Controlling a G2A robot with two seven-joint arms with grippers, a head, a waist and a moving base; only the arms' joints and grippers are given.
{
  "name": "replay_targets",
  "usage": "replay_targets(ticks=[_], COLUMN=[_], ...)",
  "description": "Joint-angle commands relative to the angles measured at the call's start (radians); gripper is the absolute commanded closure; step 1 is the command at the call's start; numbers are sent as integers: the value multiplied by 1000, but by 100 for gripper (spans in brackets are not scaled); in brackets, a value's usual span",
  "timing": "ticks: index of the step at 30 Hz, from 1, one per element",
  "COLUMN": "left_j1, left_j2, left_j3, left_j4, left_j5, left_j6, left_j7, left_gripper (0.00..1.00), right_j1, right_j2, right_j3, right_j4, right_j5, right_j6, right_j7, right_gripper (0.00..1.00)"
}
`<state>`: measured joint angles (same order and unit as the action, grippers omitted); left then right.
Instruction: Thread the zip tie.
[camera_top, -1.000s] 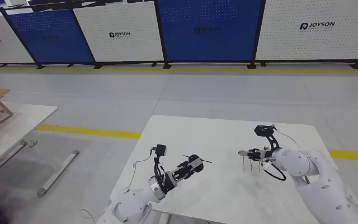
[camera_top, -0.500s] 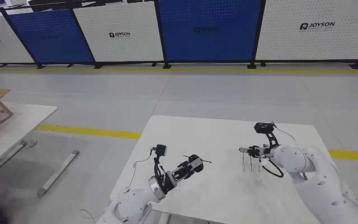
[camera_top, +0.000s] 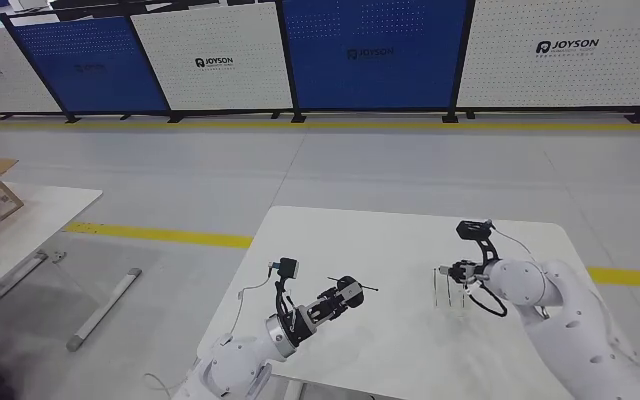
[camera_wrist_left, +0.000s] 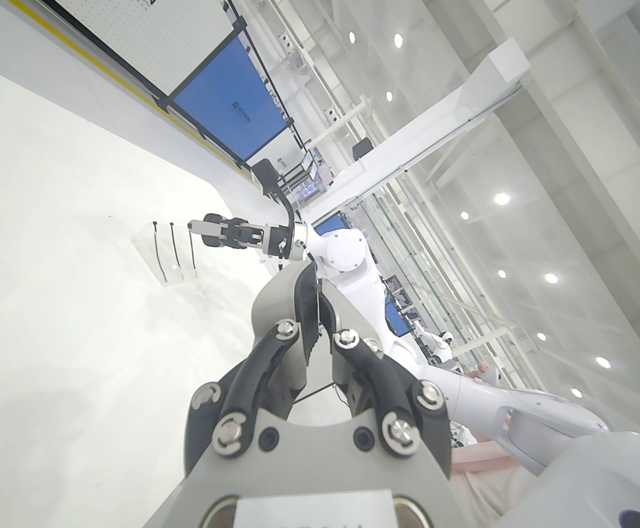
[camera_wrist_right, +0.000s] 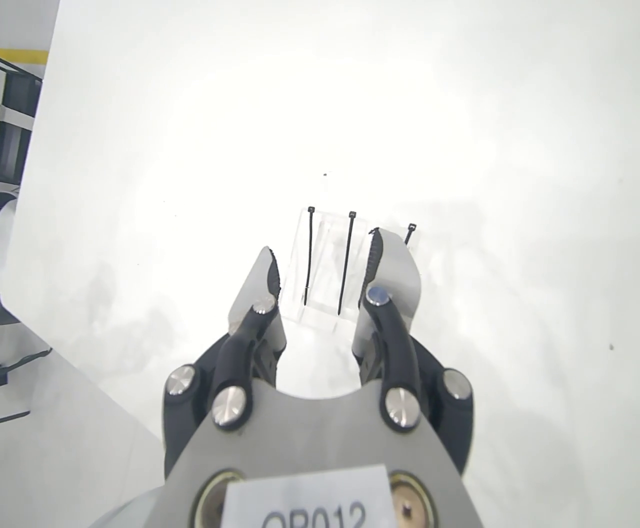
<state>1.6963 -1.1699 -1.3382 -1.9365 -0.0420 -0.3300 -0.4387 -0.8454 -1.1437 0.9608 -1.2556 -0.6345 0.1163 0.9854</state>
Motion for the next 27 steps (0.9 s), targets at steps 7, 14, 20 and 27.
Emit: replay_targets(ticks=[7,14,20,27], left_j1=[0,0,0,0], left_j2=[0,0,0,0], left_j3=[0,0,0,0], left_j4=[0,0,0,0], left_j5=[0,0,0,0], left_j6=[0,0,0,0], left_j7=[0,0,0,0], left_gripper=[100,100,100,100], right_j1=[10,27,45,67], right_j2=[-10,-22,-35,-44], right_j3=[-15,-33,-55,-70], right_j4=[32,58,85,115], right_j5=[3,-5,-15,-23], right_j6=[13,34,56,60], right_j7=[6,9,7,58], right_gripper=[62,67,74,76])
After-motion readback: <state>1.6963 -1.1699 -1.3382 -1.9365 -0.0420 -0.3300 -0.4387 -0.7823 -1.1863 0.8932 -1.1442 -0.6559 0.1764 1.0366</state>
